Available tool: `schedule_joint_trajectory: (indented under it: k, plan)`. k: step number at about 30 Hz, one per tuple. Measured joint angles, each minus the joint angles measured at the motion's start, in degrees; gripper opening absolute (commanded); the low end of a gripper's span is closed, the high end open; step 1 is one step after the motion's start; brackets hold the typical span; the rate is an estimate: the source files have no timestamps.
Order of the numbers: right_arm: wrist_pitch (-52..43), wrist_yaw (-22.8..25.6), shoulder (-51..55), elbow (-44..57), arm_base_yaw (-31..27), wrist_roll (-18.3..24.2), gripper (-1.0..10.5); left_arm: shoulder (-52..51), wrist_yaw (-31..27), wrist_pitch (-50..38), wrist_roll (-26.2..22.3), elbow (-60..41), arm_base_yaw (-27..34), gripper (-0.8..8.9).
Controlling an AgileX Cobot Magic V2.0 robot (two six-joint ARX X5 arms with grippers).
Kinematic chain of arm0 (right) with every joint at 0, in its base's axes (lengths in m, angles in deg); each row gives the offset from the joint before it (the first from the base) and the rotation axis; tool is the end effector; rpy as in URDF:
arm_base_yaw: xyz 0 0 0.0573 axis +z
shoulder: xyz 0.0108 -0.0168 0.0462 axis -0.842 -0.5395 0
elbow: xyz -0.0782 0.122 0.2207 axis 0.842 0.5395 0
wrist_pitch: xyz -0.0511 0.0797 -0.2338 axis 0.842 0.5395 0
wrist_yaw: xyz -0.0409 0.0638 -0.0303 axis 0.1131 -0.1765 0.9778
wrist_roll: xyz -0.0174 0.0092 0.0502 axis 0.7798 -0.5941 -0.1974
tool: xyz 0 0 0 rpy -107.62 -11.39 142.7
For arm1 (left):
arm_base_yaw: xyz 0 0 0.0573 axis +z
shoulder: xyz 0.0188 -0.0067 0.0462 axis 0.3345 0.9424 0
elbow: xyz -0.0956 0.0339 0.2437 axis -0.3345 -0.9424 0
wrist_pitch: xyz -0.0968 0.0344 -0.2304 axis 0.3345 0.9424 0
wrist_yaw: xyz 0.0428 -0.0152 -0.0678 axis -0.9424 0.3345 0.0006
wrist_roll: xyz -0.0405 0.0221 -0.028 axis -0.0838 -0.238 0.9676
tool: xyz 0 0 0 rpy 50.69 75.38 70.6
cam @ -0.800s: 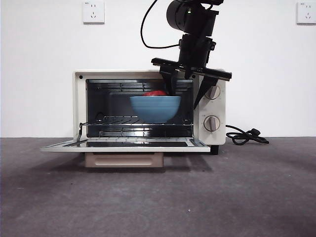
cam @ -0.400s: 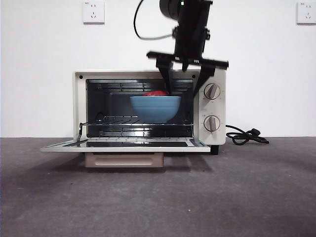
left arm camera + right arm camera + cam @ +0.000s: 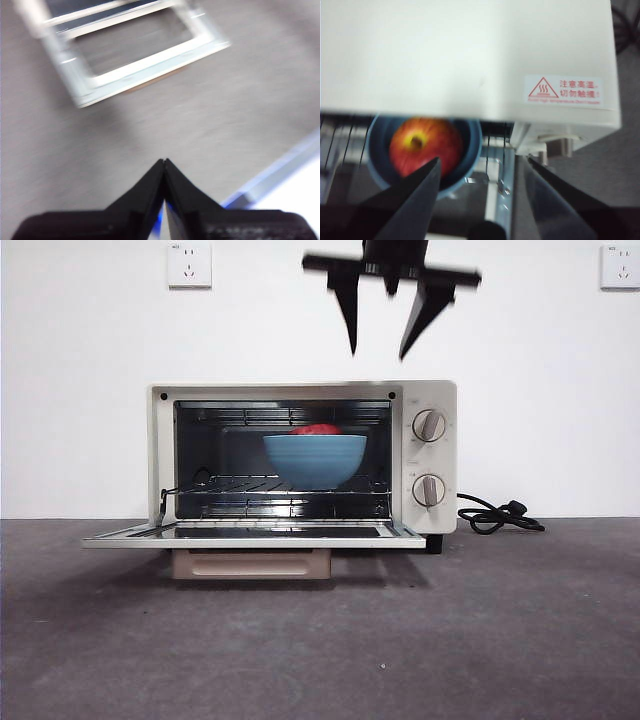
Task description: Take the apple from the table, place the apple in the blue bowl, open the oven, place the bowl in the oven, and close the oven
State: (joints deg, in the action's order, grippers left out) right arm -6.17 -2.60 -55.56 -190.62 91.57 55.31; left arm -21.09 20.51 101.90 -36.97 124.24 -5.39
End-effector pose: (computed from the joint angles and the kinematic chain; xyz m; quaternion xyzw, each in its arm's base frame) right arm 0.3458 0.2249 0.3724 -0.0184 0.4054 0.0614 0.9119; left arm 0.1071 -0.0531 0.3552 0.0462 0.3953 -0.2356 0.8866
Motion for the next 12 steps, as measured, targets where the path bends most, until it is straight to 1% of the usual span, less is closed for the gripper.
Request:
schedule_joint_trajectory:
  k: [2,3,6,8,12]
  plan:
    - [2.1,1.0,2.1,0.0,1.0,3.3,2.8,1.7,-2.0,0.0,-0.3,0.0,0.0,-0.05]
    - [3.1,1.4,3.2,0.0,1.4,5.0,2.5,2.8,-2.6,-0.2,-0.5,0.0,0.0,-0.06]
    - [6.4,2.8,6.6,0.0,2.5,9.3,0.9,6.2,-2.8,-2.6,-1.5,0.0,0.4,-0.06]
    - [9.1,4.7,8.7,0.0,2.8,11.2,0.6,7.9,-2.7,-4.3,-1.9,0.0,1.3,-0.06]
    - [14.2,8.6,13.2,0.0,2.6,13.7,0.6,11.6,-1.1,-5.8,-2.1,0.0,4.2,-0.07]
